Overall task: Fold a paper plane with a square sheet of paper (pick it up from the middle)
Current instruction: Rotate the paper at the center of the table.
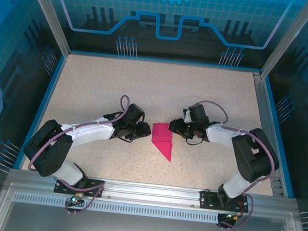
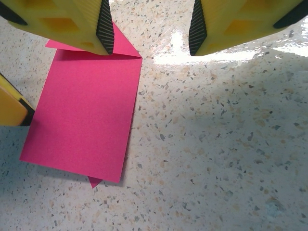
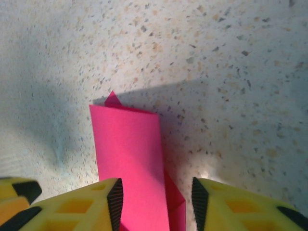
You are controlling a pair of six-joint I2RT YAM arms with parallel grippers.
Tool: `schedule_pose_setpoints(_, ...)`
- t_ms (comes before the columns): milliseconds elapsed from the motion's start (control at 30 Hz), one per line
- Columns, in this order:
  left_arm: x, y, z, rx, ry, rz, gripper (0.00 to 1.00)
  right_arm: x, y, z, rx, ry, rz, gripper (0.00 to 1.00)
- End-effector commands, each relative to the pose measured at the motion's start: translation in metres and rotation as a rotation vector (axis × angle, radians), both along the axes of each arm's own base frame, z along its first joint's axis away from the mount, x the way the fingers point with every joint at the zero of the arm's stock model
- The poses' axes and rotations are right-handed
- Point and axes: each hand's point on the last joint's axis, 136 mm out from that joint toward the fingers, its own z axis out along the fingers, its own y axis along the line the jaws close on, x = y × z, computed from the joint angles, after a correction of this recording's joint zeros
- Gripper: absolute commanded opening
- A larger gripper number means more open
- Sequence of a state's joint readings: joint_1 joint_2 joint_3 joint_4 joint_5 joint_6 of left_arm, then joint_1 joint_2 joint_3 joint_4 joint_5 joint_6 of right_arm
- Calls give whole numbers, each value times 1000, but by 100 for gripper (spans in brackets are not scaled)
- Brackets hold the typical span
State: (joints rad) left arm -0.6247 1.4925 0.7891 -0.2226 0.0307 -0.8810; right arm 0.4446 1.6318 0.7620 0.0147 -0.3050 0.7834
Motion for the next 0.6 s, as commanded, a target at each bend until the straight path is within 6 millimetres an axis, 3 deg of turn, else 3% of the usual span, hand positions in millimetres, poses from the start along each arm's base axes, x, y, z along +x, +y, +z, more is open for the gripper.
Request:
schedule_pose_setpoints(0,5,-1,10,2,-37,-12,49,-12,-11,16,-85,-25,83,48)
schedule_pose_setpoints(100,6,-3,10,0,-35,-15,49,-20,-8,29,-60,-44,129,49)
schedule_pose_setpoints(200,6,-3,8,-5,-31,-15,49,-30,1,39,-28,-45,178,44)
schedule_pose_setpoints(400,7,-9,7,-39,-24,-25,49,-51,19,43,-38,-10,284,25)
schedule_pose_setpoints(567,8,-11,6,-75,-13,-8,49,-69,31,40,-51,3,348,21)
